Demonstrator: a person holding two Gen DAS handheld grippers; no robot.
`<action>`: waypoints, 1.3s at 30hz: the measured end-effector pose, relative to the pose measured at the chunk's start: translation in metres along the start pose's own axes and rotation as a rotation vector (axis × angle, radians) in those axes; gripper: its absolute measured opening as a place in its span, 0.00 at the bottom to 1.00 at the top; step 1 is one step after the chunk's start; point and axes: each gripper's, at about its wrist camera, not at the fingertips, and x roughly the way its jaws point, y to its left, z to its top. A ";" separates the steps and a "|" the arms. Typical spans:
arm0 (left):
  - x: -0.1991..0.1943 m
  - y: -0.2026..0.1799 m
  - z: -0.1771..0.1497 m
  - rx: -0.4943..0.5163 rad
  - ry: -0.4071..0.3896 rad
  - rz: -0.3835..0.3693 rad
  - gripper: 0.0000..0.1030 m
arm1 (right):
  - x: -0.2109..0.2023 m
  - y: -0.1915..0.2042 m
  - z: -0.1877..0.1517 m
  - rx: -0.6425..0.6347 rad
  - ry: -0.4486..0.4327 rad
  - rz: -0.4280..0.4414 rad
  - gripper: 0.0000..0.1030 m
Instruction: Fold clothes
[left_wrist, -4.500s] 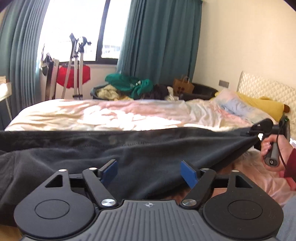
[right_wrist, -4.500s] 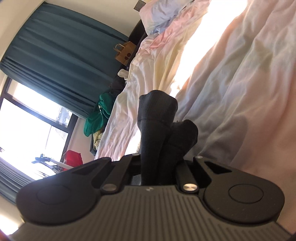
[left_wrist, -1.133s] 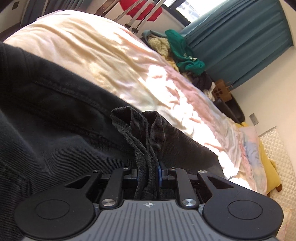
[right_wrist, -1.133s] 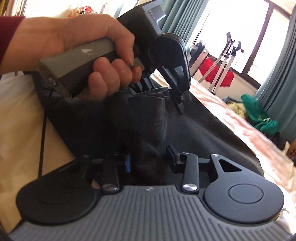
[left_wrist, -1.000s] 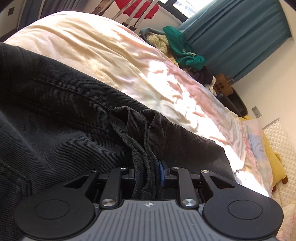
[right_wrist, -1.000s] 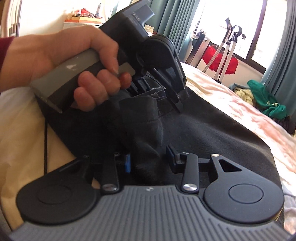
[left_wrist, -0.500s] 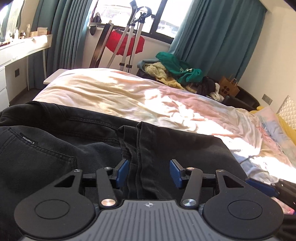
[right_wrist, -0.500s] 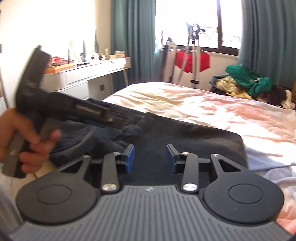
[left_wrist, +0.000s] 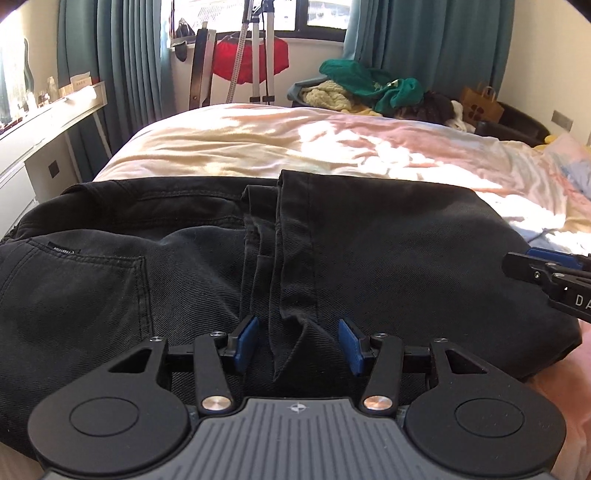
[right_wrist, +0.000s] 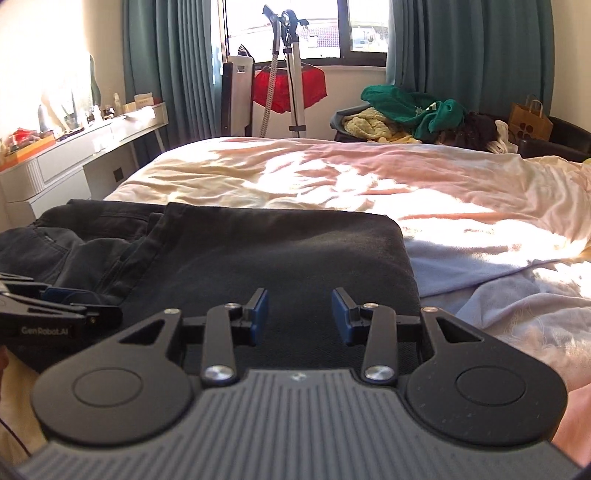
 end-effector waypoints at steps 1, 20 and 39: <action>0.000 0.000 0.000 0.000 -0.001 0.002 0.50 | 0.003 -0.003 0.000 0.012 0.006 -0.010 0.39; -0.060 0.036 -0.012 -0.124 -0.059 -0.014 0.74 | 0.023 -0.014 -0.009 0.098 0.107 0.006 0.50; -0.136 0.145 -0.039 -0.651 -0.147 0.088 1.00 | -0.023 -0.037 0.002 0.245 -0.016 0.073 0.87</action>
